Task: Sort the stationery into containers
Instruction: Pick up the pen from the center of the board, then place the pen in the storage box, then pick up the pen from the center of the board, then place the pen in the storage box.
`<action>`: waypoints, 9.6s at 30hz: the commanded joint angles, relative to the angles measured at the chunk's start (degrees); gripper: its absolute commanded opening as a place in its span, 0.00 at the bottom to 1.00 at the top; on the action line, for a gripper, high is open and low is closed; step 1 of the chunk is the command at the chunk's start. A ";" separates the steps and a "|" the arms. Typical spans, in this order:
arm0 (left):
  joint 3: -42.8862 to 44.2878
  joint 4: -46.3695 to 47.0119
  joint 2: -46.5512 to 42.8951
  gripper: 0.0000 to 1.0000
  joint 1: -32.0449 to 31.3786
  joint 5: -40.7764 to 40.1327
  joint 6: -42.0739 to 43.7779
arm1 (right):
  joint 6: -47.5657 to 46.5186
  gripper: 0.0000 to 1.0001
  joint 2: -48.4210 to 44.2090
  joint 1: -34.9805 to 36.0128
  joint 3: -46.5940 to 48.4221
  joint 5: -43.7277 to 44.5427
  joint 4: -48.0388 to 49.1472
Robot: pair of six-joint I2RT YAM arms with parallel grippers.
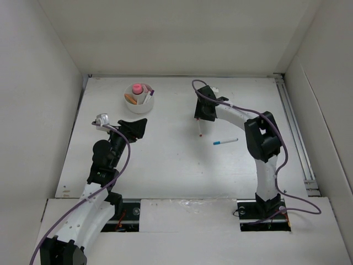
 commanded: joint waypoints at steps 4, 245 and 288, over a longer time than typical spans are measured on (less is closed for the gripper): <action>0.82 3.41 -0.31 0.70 -0.28 0.13 0.52 | -3.10 0.51 6.12 1.04 6.18 -0.58 -4.08; 2.49 3.15 -0.39 0.73 -0.28 6.55 0.87 | 27.92 0.38 -3.80 8.25 -11.67 11.81 -2.76; 1.43 1.31 -4.17 0.73 -0.28 3.03 0.87 | 12.81 0.00 -4.09 20.11 21.28 14.09 13.32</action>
